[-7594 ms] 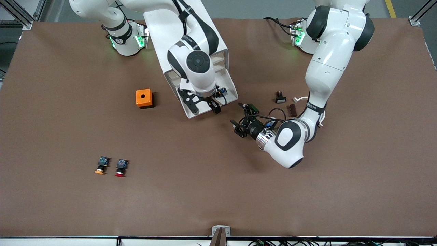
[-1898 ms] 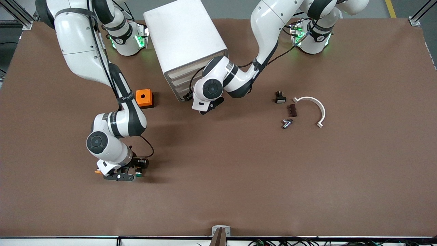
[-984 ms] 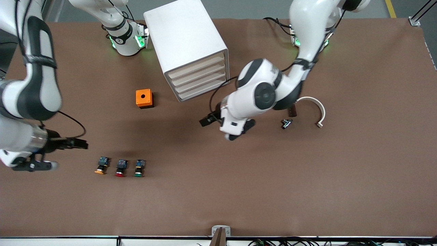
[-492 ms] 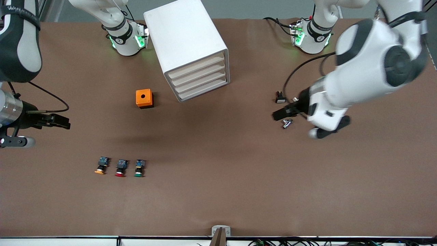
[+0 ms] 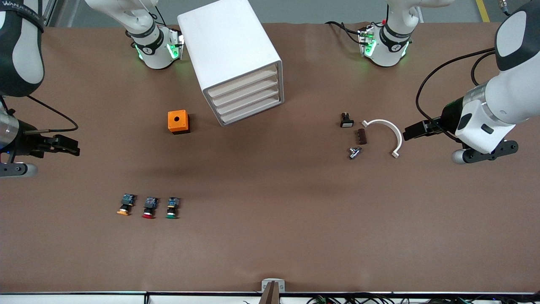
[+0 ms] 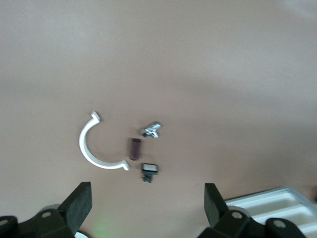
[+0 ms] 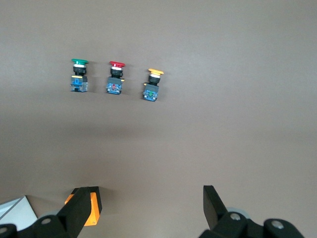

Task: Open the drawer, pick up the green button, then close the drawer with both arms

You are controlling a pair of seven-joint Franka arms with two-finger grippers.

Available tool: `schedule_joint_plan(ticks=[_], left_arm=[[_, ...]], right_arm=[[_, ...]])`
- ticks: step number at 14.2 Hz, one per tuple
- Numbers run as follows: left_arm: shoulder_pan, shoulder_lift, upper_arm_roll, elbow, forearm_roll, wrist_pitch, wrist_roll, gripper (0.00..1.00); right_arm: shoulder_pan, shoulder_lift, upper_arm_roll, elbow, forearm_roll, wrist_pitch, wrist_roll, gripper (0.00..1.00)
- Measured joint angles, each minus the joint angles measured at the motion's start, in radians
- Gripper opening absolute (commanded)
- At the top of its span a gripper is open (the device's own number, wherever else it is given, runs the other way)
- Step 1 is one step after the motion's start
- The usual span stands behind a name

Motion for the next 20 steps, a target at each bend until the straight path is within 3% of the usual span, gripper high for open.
schedule_joint_plan(ticks=[3,6,13,16,20], left_arm=[[0.056,-0.025,0.004,-0.010,0.020,-0.019,0.152,1.00],[0.076,-0.098,0.014,-0.099,0.087,-0.024,0.222,1.00],[0.096,-0.418,0.015,-0.569,0.112,0.225,0.282,1.00],[0.103,-0.458,0.015,-0.581,0.112,0.253,0.282,1.00],[0.103,-0.384,0.015,-0.470,0.112,0.262,0.283,1.00]], right_arm=[[-0.011,0.000,0.000,0.000,0.002,-0.001,0.000,1.00],[-0.025,0.000,-0.002,0.001,0.002,0.000,0.000,1.00],[-0.064,-0.012,-0.006,0.019,0.004,-0.034,0.000,1.00],[-0.079,-0.040,-0.006,0.023,0.013,-0.065,0.000,1.00],[-0.080,-0.075,-0.005,0.018,0.018,-0.084,0.000,1.00]])
